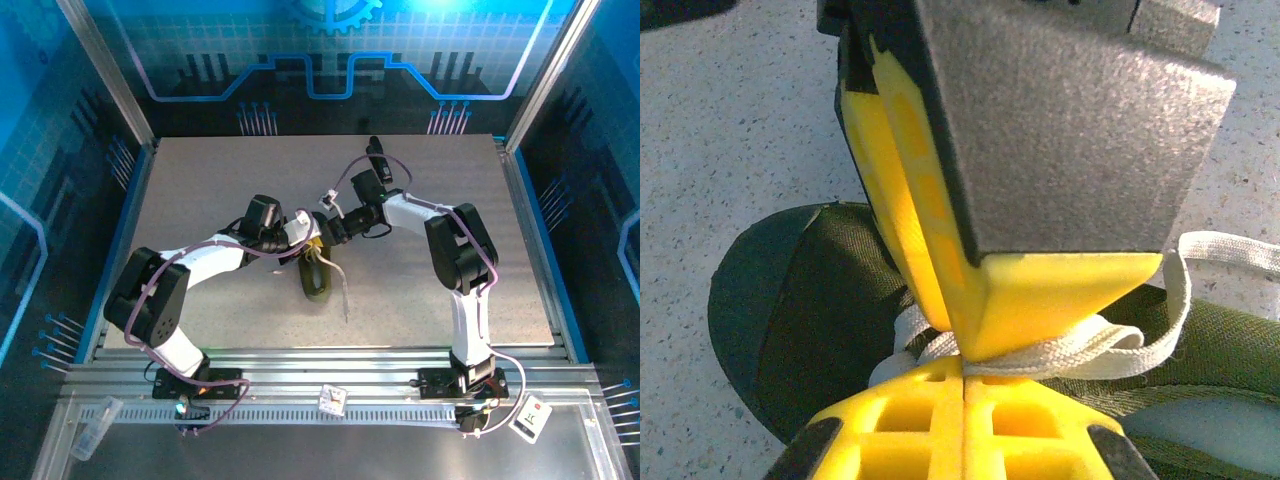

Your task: Tie the shoes

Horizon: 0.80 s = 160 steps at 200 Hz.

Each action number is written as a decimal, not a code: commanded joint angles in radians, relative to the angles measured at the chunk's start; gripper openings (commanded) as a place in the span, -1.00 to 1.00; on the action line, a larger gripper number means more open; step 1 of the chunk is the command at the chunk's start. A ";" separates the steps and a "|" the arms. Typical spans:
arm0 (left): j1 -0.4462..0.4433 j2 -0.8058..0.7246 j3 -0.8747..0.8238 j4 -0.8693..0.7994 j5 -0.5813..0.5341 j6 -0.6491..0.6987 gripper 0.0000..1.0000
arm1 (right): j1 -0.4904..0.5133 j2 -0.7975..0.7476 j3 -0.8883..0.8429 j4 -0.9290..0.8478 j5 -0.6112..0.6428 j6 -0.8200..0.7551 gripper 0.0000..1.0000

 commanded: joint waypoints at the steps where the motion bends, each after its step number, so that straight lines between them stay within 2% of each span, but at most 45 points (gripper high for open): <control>1: -0.013 0.009 0.028 0.025 0.027 0.029 -1.00 | 0.026 -0.012 0.003 -0.028 0.031 -0.034 -0.69; 41: -0.013 0.011 0.026 0.026 0.025 0.031 -1.00 | 0.023 -0.064 -0.024 -0.002 0.060 -0.041 -1.00; 93: -0.012 0.005 0.022 0.027 0.017 0.031 -1.00 | 0.017 -0.125 -0.073 0.050 0.127 -0.029 -1.00; 125: -0.013 -0.002 0.021 0.031 0.010 0.031 -0.79 | 0.017 -0.148 -0.091 0.061 0.171 -0.032 -1.00; 160: -0.008 -0.030 0.003 0.051 -0.011 0.024 -0.36 | 0.020 -0.147 -0.089 0.057 0.199 -0.035 -1.00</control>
